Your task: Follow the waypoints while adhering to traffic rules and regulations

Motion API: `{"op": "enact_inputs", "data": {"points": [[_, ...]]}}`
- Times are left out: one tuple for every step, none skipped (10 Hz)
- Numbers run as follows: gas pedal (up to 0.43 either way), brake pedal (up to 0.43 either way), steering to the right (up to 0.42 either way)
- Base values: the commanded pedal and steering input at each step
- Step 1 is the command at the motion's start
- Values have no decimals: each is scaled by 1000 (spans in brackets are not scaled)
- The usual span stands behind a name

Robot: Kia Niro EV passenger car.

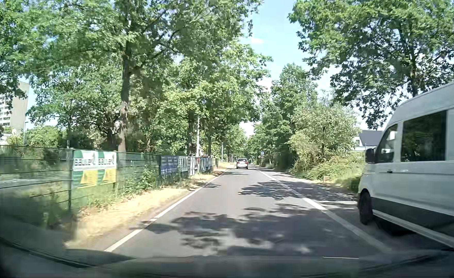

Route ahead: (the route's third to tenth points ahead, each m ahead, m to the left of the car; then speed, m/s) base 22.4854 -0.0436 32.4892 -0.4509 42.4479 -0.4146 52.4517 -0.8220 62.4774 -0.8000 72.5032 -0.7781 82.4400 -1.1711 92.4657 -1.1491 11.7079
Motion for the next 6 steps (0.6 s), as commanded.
{"op": "enact_inputs", "data": {"points": [[87, 30, 1], [87, 30, 1], [87, 30, 1], [87, 30, 1], [87, 30, 2], [87, 30, 2]]}}
